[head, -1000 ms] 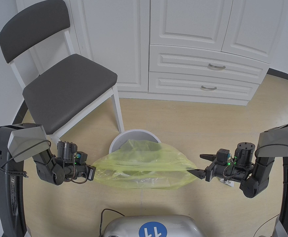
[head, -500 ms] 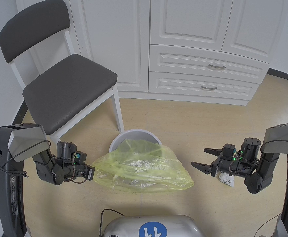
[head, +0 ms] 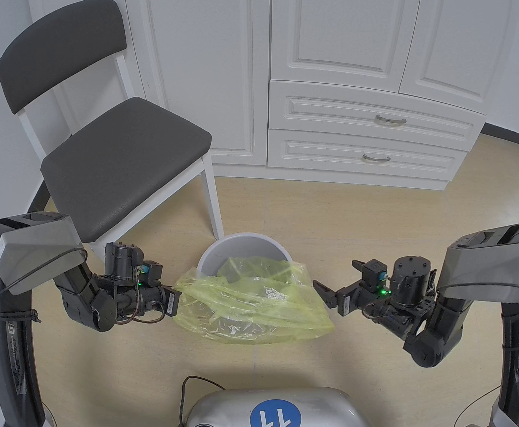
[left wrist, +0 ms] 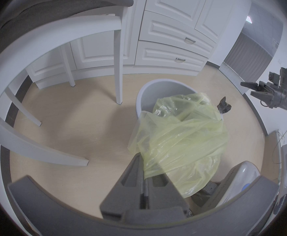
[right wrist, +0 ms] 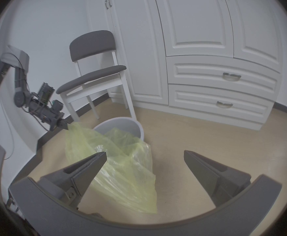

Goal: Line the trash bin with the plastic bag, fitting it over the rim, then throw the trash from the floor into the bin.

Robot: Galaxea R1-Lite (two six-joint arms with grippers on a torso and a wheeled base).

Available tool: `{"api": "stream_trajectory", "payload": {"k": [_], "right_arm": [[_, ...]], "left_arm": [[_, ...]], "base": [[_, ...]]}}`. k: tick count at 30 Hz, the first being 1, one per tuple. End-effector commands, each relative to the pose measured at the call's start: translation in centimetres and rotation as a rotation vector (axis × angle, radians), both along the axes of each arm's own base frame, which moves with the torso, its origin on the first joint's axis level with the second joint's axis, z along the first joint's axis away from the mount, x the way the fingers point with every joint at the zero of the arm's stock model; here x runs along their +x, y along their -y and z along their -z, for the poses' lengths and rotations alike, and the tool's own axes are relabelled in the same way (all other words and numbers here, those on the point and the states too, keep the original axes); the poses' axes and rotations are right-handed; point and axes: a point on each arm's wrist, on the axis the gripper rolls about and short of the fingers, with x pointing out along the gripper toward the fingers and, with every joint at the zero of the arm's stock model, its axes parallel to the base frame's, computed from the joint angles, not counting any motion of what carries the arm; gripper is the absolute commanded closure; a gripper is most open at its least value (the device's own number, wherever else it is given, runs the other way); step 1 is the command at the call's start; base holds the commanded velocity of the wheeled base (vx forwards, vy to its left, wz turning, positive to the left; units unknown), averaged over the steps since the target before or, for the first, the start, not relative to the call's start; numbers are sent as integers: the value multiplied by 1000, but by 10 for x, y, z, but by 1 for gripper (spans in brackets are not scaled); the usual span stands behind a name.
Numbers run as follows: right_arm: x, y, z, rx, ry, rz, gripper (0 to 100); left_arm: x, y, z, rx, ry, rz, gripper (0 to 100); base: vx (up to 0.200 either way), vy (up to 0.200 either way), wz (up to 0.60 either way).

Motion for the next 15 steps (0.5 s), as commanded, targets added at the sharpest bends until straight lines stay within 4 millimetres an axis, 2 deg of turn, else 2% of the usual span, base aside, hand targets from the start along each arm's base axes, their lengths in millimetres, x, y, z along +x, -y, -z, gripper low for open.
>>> {"api": "stream_trajectory", "payload": {"k": [1,3,7,11,15], "right_arm": [[1,-58,6,17,84,40,0],[1,-66,10,22,87,52,0],[-12,-87,19,62,48,9,0],[-24,-97,27,52,23,-27,0],[-37,-110,48,21,-18,-58,0]], "left_arm": [[0,7,-12,-25,30,7,100],[0,7,-13,-33,47,5,100],[4,10,-18,-85,112,-13,100],[6,15,-19,-135,139,-27,100],[8,15,-15,-144,175,-25,100]], "base": [[0,0,0],[0,0,0],[0,0,0],[0,0,0],[0,0,0]]}}
